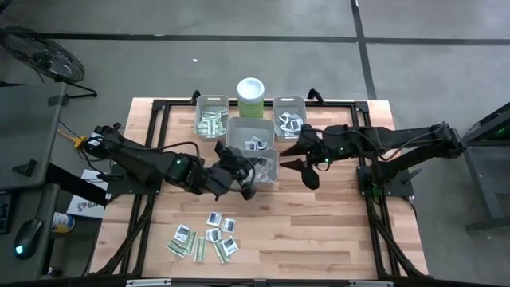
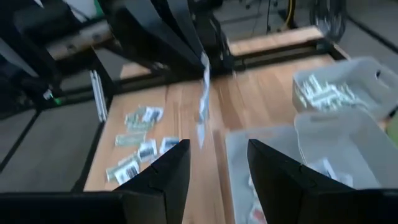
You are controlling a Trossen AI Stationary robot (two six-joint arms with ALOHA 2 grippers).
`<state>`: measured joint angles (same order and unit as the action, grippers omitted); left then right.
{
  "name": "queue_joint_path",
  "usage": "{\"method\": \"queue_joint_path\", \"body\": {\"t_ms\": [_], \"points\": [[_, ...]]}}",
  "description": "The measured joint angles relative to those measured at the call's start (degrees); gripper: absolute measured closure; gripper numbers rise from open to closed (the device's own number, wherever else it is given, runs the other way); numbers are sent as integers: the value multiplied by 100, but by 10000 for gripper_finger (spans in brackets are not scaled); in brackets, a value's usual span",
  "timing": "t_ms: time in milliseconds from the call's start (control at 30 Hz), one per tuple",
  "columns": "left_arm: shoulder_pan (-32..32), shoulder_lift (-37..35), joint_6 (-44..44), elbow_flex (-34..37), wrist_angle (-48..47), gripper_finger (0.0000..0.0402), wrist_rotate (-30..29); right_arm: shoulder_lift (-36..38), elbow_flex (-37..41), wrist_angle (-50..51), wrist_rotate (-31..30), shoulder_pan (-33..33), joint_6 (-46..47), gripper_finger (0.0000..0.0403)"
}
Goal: Pick & Place First Aid Supplies
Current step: Put the towelette pack into the right bin
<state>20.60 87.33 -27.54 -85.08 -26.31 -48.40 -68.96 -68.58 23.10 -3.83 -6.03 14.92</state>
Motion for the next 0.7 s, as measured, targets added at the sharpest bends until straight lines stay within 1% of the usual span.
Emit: {"method": "queue_joint_path", "body": {"t_ms": [167, 267, 400, 567, 700], "points": [[-3, -3, 370, -4, 362, 401, -353, -177, 0, -474, -78, -1, 2, 249], [-3, -4, 533, -4, 497, 401, -445, -348, 0, -670, -141, -2, 1, 249], [-3, -7, 673, -4, 630, 401, -423, -525, 0, -947, -177, -1, 4, 249], [0, -7, 674, -4, 597, 401, -359, -604, 0, -1051, -322, -1, 0, 250], [0, -7, 674, -4, 522, 401, -348, -565, 0, -1053, -471, -1, -21, 265]]}}
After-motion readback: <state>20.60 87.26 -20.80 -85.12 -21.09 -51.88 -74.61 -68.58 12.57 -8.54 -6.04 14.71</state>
